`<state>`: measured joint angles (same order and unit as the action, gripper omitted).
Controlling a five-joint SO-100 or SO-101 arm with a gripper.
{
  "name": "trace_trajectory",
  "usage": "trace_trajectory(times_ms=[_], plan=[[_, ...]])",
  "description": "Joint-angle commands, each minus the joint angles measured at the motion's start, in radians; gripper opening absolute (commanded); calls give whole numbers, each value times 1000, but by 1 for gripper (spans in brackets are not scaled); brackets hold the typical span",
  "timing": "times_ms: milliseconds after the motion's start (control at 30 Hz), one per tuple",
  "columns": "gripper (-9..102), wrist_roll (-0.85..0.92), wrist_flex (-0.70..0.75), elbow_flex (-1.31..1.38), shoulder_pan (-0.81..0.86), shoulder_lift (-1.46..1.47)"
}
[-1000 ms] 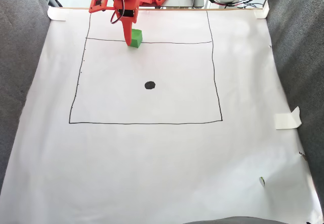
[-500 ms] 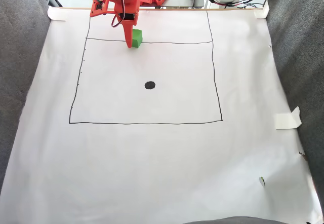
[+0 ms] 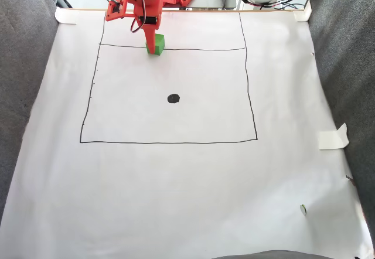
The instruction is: Grasp the colored block, Place it on the black dot, and then return the arm to the default position.
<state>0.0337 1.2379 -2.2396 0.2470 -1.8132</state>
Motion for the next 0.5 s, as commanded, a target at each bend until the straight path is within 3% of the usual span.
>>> trace_trajectory(times_ms=[0, 467], plan=[[40, 3, -9, 5, 2, -26], [32, -28, -5, 0, 0, -49]])
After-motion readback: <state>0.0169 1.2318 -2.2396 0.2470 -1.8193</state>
